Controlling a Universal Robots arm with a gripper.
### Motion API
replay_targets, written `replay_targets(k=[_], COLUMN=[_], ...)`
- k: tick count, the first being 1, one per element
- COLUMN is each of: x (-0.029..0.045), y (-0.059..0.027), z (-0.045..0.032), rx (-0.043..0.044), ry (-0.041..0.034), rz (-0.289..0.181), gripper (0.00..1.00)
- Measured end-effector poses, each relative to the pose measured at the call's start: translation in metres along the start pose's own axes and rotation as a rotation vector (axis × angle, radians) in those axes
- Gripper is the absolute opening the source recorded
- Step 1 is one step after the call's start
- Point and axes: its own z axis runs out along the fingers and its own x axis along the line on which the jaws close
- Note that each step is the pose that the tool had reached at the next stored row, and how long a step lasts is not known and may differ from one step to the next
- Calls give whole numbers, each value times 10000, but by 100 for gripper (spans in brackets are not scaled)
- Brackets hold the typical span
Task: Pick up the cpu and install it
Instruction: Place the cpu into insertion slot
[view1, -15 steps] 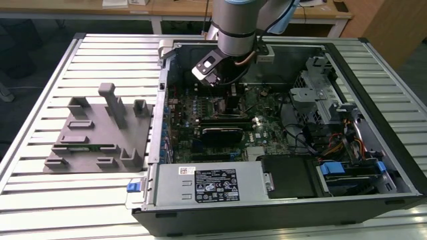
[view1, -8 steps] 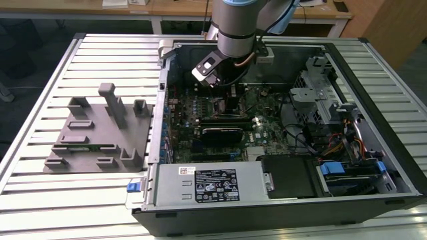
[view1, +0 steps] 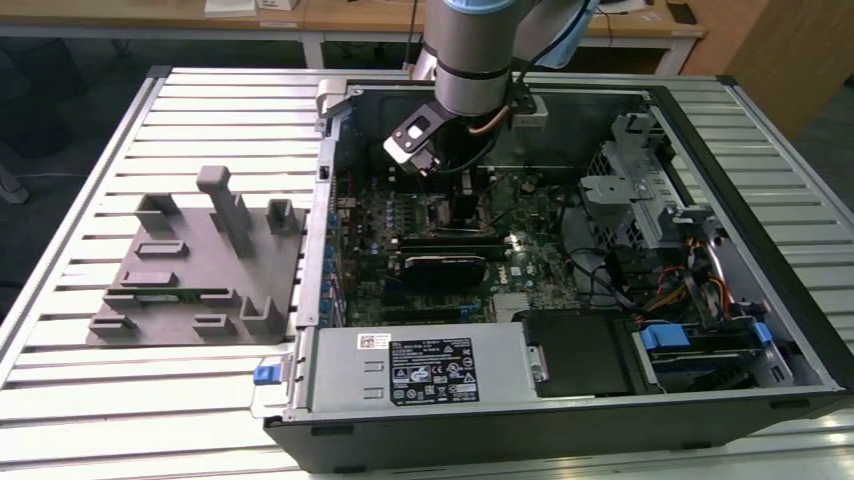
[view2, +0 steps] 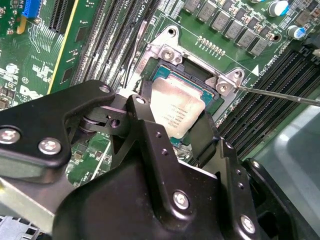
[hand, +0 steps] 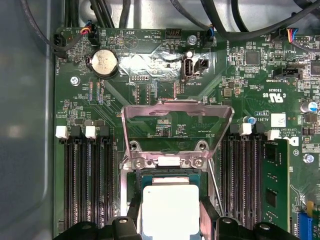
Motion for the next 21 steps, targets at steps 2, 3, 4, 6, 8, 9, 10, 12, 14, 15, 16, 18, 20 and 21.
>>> replay_targets(k=[2, 3, 4, 6, 8, 9, 10, 12, 14, 15, 16, 18, 20, 21], x=[4, 5, 6, 6, 7, 7, 7, 7, 7, 7, 7, 7, 8, 8], y=[0, 0, 0, -1, 0, 0, 0, 1, 3, 6, 9, 15, 16, 16], z=[5, 7, 9, 10, 12, 12, 12, 13, 15, 15, 16, 16, 16, 16], rx=[-1, 0, 0, 2, 1, 1, 1, 1, 1, 1, 1, 2, 1, 1], ry=[5, 4, 3, 2, 3, 2, 2, 4, 5, 6, 6, 5, 6, 7], rz=[0, 0, 0, -1, -1, -1, 1, 1, 0, -1, -1, 0, 1, 1], gripper=[55, 55, 55, 55, 55, 55, 55, 55, 55, 55, 55, 55, 55, 55])
